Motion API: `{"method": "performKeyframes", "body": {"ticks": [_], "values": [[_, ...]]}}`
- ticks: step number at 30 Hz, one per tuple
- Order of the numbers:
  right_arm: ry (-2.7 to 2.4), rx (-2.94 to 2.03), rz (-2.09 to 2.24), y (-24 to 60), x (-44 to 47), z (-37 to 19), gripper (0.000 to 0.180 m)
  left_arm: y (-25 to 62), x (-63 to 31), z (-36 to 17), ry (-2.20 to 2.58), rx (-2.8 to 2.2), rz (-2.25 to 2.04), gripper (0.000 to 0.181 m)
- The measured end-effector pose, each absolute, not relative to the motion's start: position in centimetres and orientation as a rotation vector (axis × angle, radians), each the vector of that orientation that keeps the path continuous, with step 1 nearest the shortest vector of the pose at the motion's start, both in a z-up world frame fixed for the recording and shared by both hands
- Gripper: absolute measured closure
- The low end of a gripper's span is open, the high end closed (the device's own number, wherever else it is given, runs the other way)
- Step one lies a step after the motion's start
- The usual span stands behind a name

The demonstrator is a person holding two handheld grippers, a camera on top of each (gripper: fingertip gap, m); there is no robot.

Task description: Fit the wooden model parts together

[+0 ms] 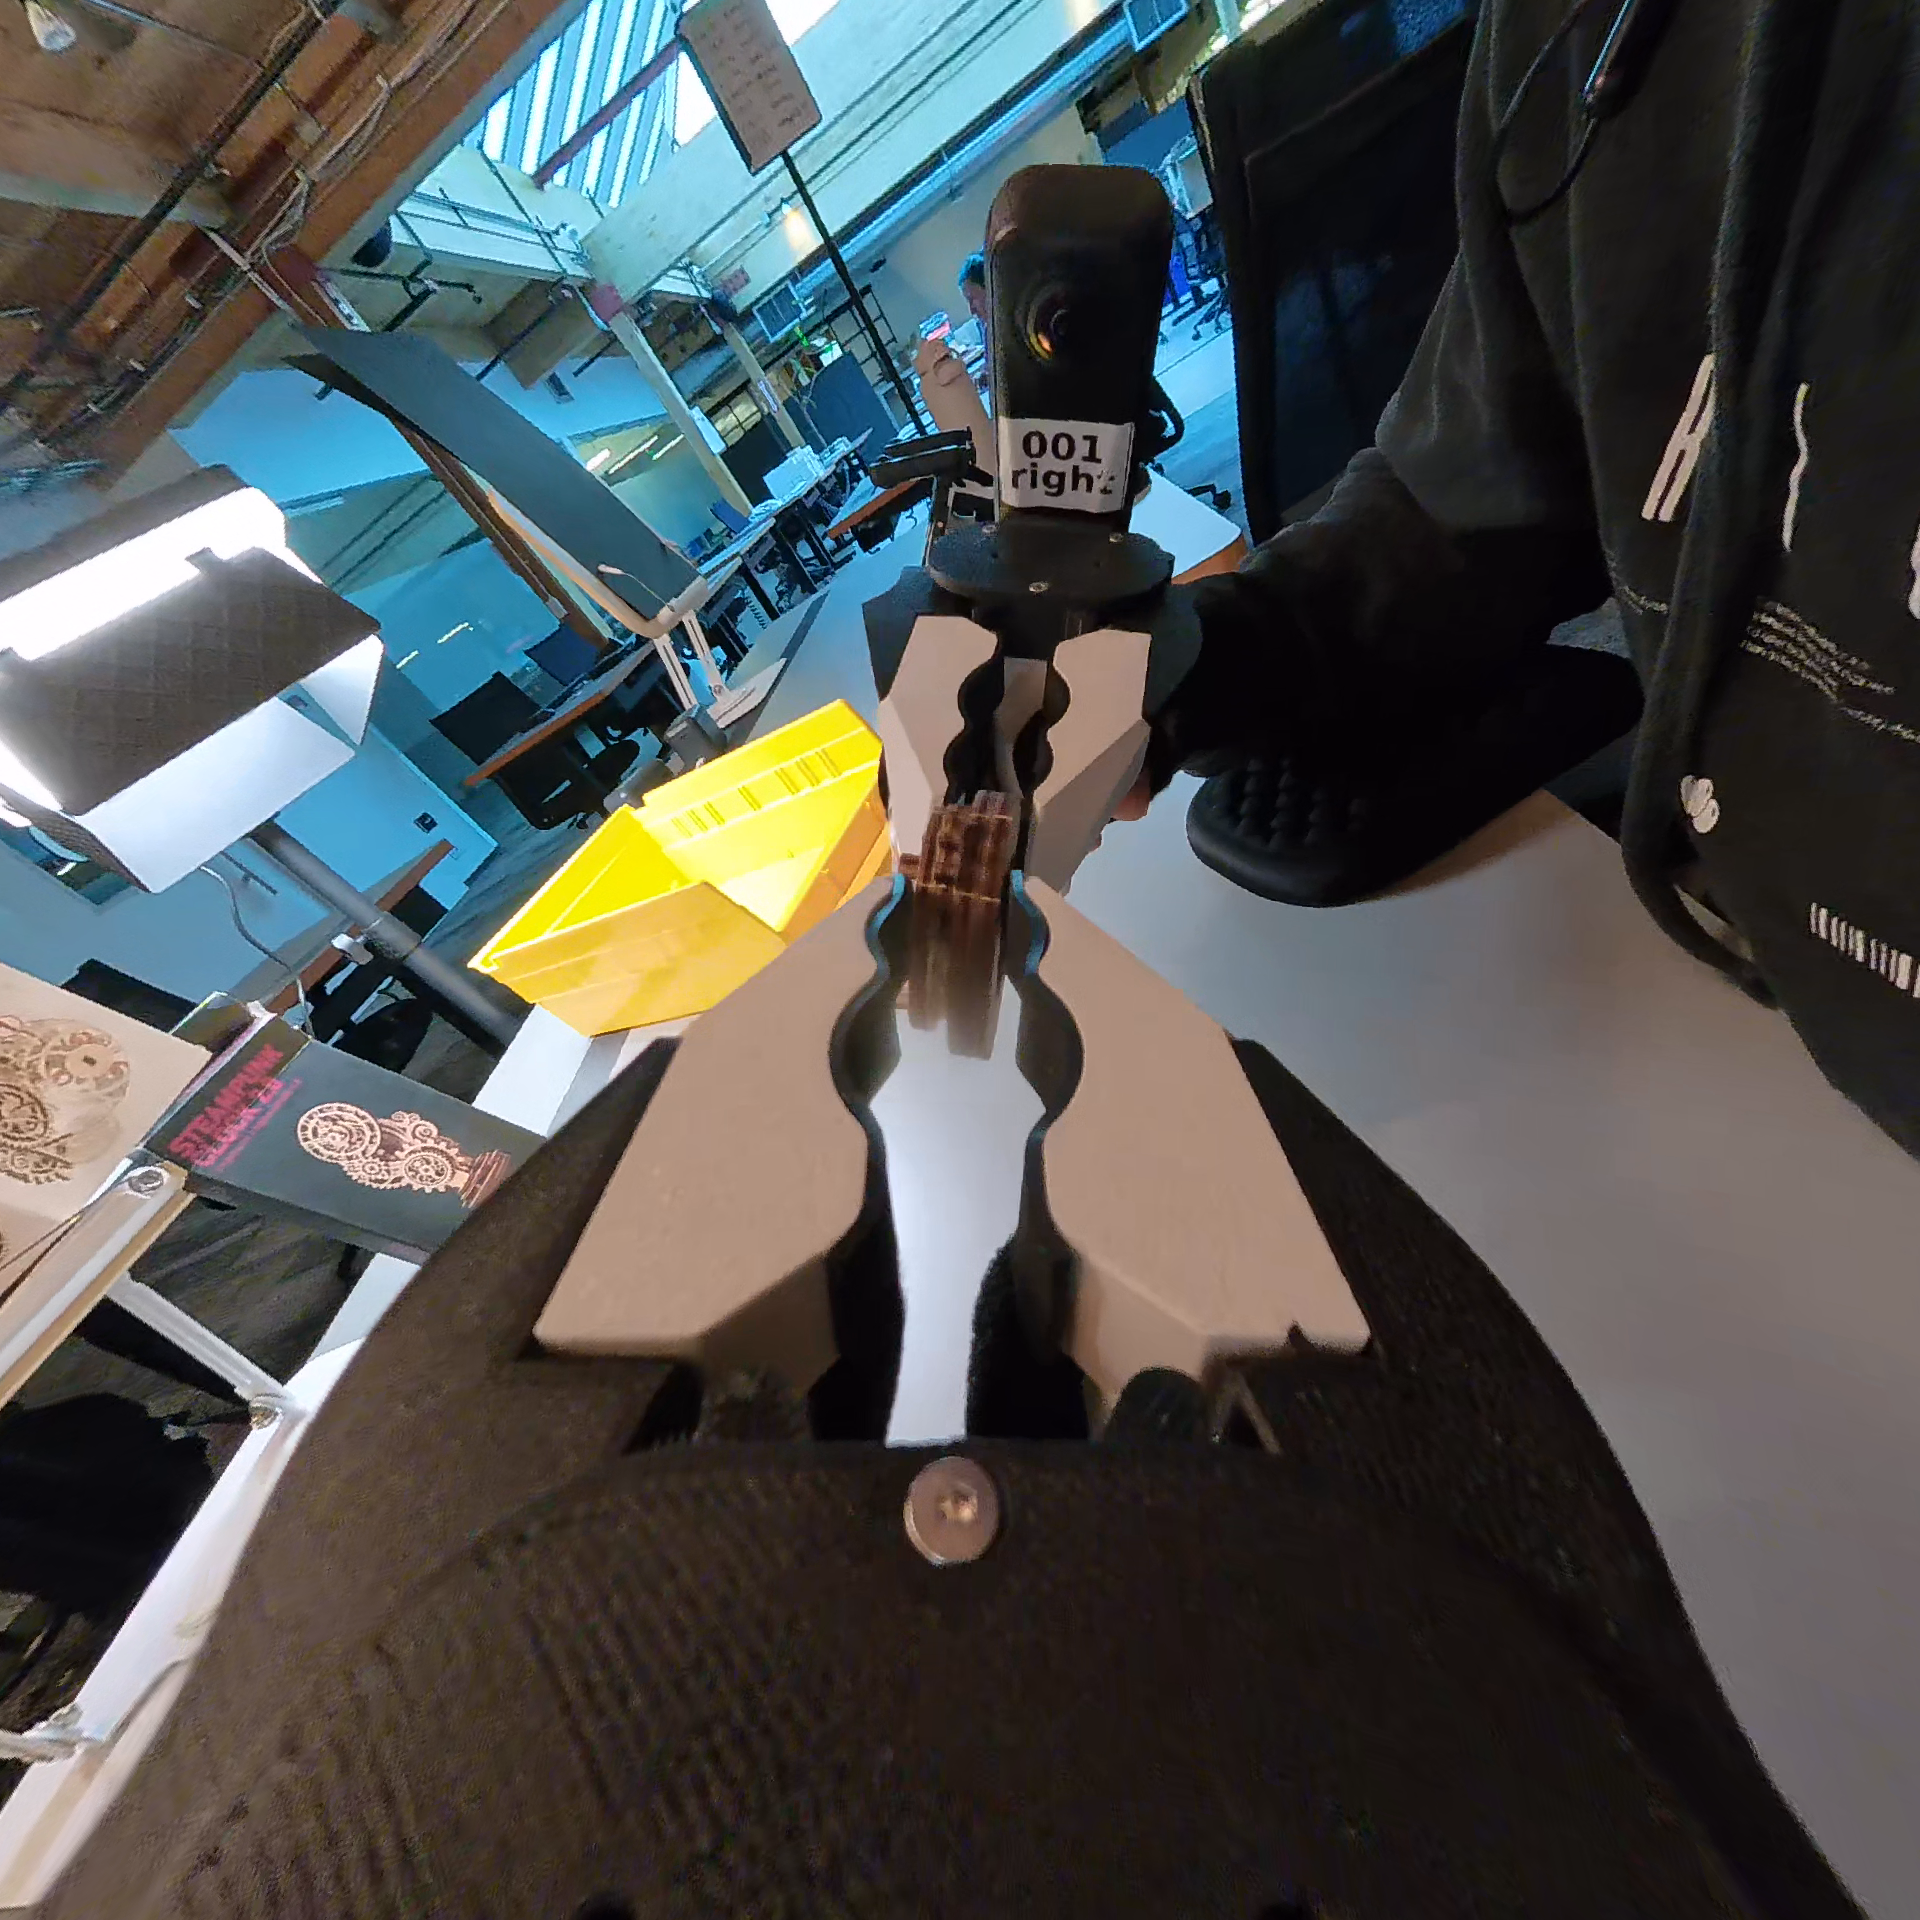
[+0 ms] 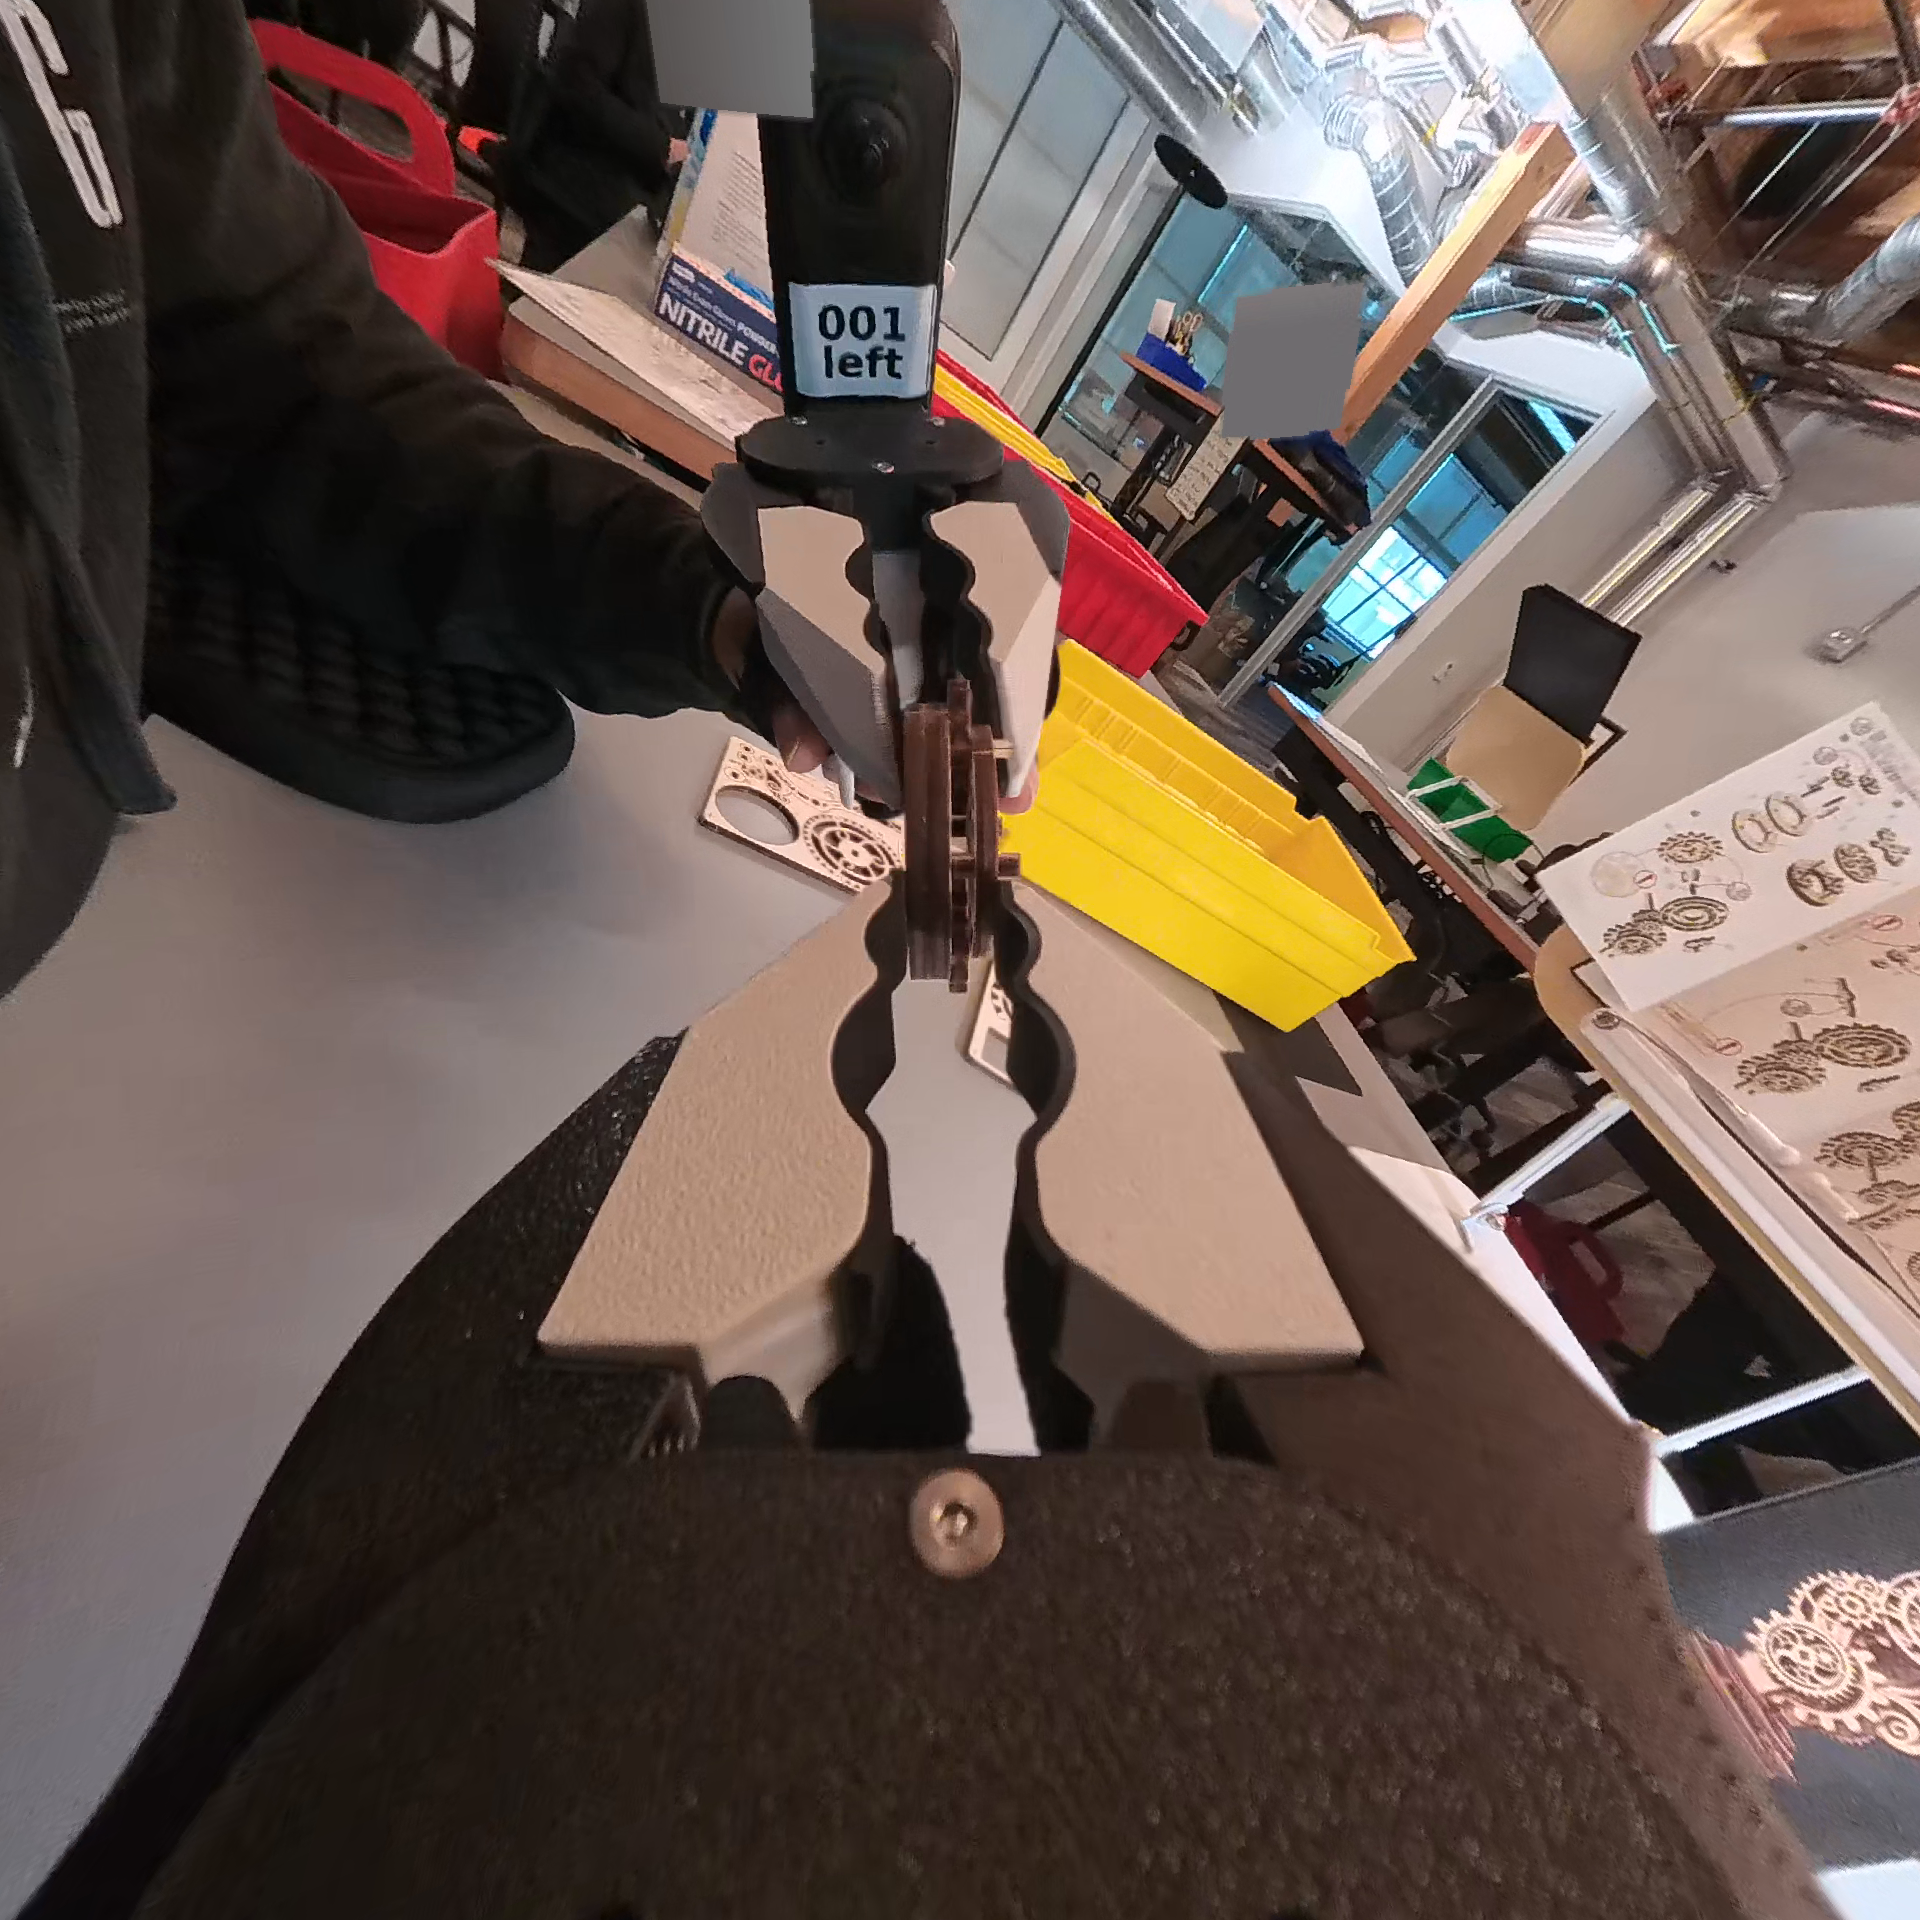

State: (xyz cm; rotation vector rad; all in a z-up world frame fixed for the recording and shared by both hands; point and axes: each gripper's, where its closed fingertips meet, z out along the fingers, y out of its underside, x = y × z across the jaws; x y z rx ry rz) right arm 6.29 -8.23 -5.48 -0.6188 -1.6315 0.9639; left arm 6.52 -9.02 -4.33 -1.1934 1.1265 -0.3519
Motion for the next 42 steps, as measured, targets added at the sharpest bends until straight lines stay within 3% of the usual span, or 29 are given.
{"method": "performKeyframes", "body": {"ticks": [12,19,24,27,36,42], "values": [[-1.608,-0.585,0.87,-7.8,6.2,-5.4,0.166,-8.5,6.3,-4.1,1.083,-1.174,-0.322,0.16],[-1.598,-0.505,0.432,-4.8,5.1,-7.4,0.166,-6.2,4.3,-5.5,0.888,-1.396,-0.594,0.126],[-1.632,-0.351,0.128,-3.9,3.9,-10.6,0.166,-3.8,4.4,-10.6,0.651,-1.76,-0.971,0.102],[-1.661,-0.325,0.113,-4.1,3.6,-11.6,0.166,-3.5,4.8,-12.1,0.64,-1.824,-0.971,0.124],[-1.865,-0.836,0.499,-1.5,4.5,-15.7,0.159,-1.6,3.6,-17.1,0.729,-1.998,-0.506,0.125],[-2.032,-0.978,0.423,-0.8,5.6,-19.9,0.161,-2.0,4.1,-21.0,0.792,-2.183,-0.379,0.124]]}}
